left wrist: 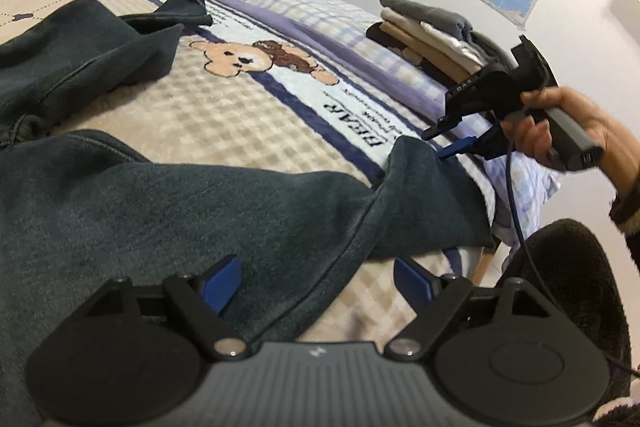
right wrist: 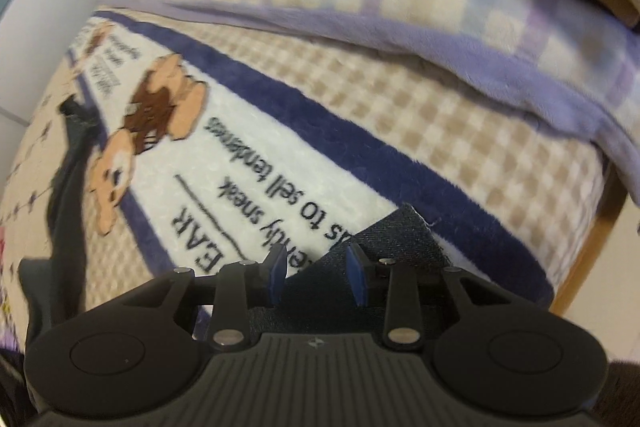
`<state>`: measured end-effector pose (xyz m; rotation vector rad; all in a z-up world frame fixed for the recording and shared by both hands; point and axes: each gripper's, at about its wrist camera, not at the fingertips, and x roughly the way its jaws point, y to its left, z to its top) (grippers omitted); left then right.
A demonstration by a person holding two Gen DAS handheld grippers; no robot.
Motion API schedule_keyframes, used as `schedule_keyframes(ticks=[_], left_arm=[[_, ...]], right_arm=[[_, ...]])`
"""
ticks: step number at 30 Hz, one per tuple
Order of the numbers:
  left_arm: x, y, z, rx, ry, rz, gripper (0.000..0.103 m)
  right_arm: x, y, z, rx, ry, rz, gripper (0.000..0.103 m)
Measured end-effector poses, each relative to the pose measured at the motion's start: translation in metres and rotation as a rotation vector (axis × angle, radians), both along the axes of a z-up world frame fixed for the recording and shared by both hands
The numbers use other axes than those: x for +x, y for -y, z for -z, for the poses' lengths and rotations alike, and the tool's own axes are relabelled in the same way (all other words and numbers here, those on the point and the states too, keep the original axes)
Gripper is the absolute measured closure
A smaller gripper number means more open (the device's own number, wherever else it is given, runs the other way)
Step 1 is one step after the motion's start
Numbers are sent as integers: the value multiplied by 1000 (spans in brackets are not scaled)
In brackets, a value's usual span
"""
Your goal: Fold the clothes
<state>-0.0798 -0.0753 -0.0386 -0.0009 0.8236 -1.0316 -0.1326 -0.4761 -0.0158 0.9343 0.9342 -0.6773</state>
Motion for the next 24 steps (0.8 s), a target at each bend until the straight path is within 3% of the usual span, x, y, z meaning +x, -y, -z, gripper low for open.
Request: schedule_keyframes(ticks=[7,10,12,13,15,17,24], left_arm=[[2,2,1,7,12,-7,28],[4,2,2,17,19,-17,39],[4,3,2,25,26,-22,54],[5,3,2,22,26,-21,60],[5,2,2,4,12,-11,88],[3,0,0,-5,13,-10,92],[6,-14,-15,-89,18,-49,95]], right_arm=[[20,-11,5,-25,-127,-25,60],[21,-17,7,-26,-150,-54,57],[22,-22,13,-54,-158,-68,58],[23,-25,14,-75,-162,-74,60],[25,-32,13,-125,-172,-80,70],[25,-37,7,-168,-155,-94,93],[26,-38,-40,-260,-6,-92,98]])
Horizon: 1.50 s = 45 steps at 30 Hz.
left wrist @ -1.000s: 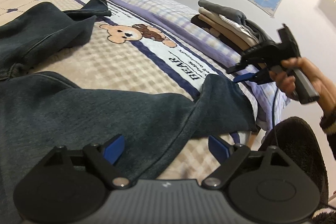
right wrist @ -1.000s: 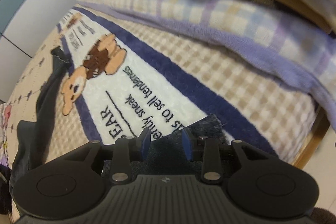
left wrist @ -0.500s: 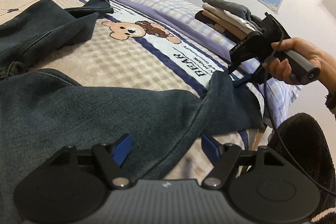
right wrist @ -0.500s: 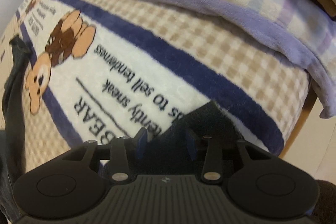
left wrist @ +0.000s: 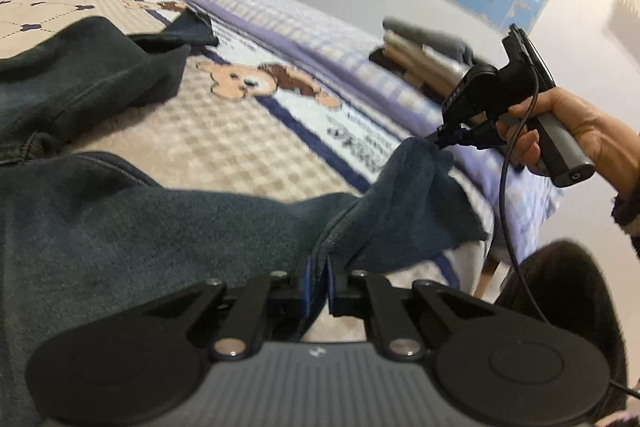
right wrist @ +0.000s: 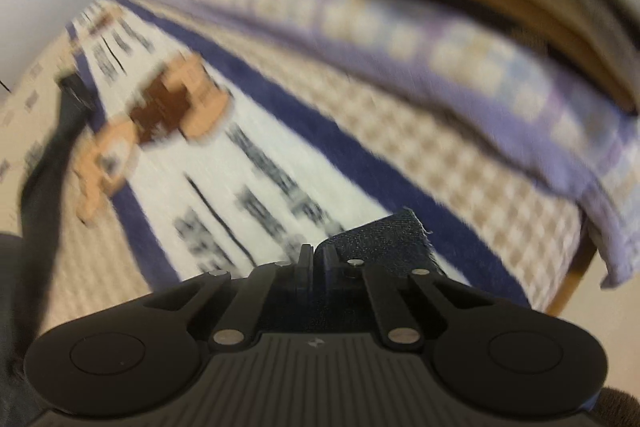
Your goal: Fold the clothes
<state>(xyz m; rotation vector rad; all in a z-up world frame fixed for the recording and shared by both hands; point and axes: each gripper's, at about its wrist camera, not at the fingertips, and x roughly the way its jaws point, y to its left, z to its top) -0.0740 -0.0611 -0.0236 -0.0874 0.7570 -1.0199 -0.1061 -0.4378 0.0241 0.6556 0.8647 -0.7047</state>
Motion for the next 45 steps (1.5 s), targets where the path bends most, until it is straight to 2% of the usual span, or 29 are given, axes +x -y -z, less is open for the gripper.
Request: schedule_keyframes(ticks=[8,12,15,18,26,27,30,33,35,36,38,39,40,41,45], left_arm=[[15,-39,-21,-234,-14,-101,95],[18,-45,-25,-287,-28,-79,95],[15,-38,-21,-257,-40,-42,95],[8,-25,-14,-204,-52,8,95],[-9,2,4,-15,-39,143,95],[-10,3,7,12,-42,153,95],[-9,8,18,80,-69,181,95],[-4,8,23,82,-109,190,92],[1,1,21,53,-142,171,91],[4,-3,19,38,-150,155,87],[10,-13,13,9,-139,107,79],[12,-20,10,-7,-135,78,69],[16,-28,8,-24,-137,45,65],[20,-35,7,-41,-143,12,61],[41,-48,12,-52,-163,-109,58]], right_arm=[[26,-9,-78,-41,298,-54,98],[30,-12,-94,-51,361,-81,98],[29,-7,-85,-66,310,-82,98],[16,3,-62,-69,244,-52,98],[-53,22,0,-36,83,20,98],[-62,22,6,-61,40,26,103],[-84,28,21,-167,-53,45,102],[-103,47,27,-96,-4,75,97],[-104,52,27,-65,27,64,96],[-102,53,26,-57,37,53,95],[-93,54,23,-50,58,28,93],[-86,54,21,-43,72,12,87],[-80,54,19,-33,87,-2,78],[-72,54,17,-22,102,-12,75],[-41,52,11,-4,145,-57,72]])
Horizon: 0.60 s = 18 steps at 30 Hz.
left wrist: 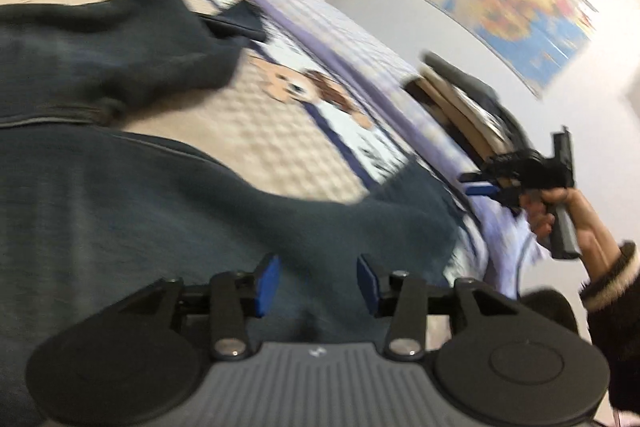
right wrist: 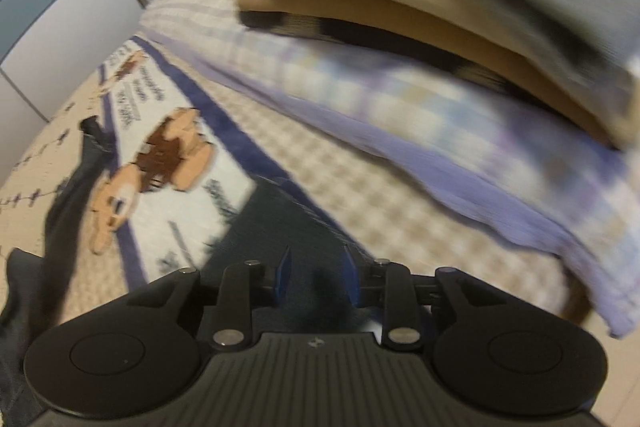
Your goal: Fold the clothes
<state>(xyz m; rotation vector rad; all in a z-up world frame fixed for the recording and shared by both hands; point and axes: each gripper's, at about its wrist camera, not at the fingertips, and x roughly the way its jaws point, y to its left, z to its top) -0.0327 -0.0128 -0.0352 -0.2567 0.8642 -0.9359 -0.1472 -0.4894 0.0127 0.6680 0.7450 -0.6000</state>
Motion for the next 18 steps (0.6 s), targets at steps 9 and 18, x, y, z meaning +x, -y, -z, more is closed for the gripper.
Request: schedule_keyframes(ticks=[9,18], left_arm=[[26,0,13,55,-2,-91,58],[35,-1,14,53,-13,-81,57]], right_arm=[[73,-27,26,37,-82,-88,70],[106,-31,47,12,-168,-28,62]])
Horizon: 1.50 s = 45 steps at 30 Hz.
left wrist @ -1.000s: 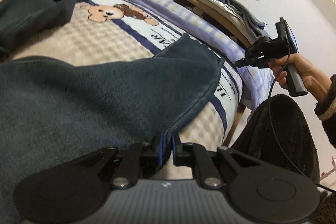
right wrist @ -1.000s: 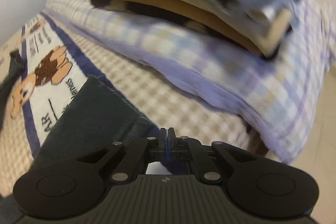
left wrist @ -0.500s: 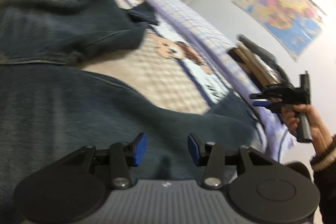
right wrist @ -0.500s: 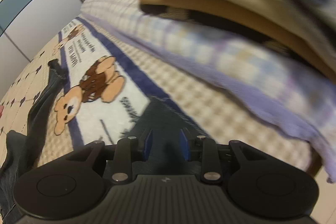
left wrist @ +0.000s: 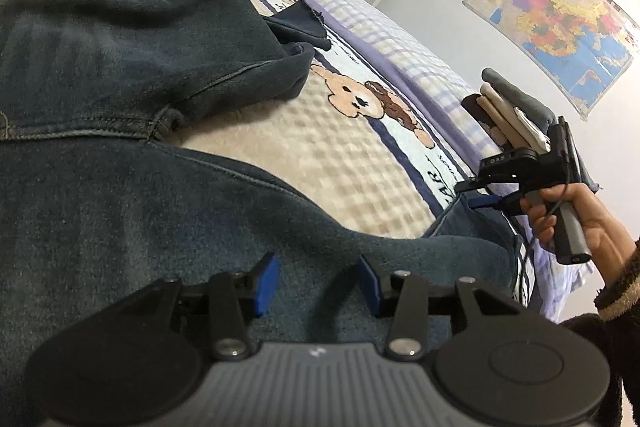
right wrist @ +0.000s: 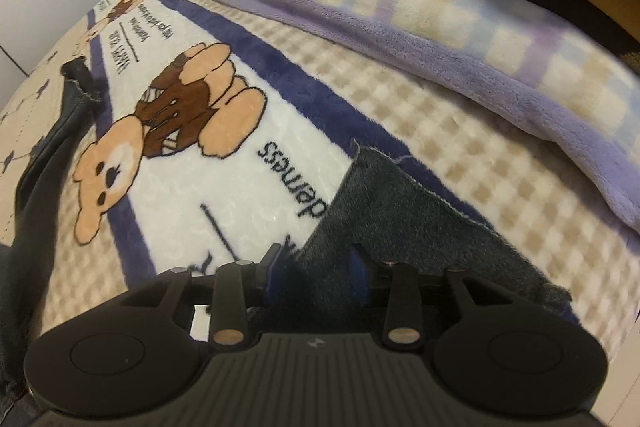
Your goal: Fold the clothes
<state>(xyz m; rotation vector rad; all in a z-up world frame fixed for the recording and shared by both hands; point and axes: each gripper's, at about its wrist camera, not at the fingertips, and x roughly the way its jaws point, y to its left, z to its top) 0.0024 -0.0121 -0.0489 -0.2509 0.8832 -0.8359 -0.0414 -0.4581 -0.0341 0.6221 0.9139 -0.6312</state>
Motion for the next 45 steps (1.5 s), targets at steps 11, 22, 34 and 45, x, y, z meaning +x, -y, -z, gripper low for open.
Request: schedule_keyframes(ticks=[11,22,34,45], left_arm=[[2,-3,0,1,-14,-24,57],[0,-3,2,21,-10,-27,57],[14,-8,-17,44,112,-48,56],[70,36,-9,204,206,84,61]], right_arm=[[4,-24,1,-192,-72,3,86],[-33,-32,-31,-383,156,186,90],[-51,-36,-39,-444,237,239,90],[-52,-22,-22,-347,213,209,90]])
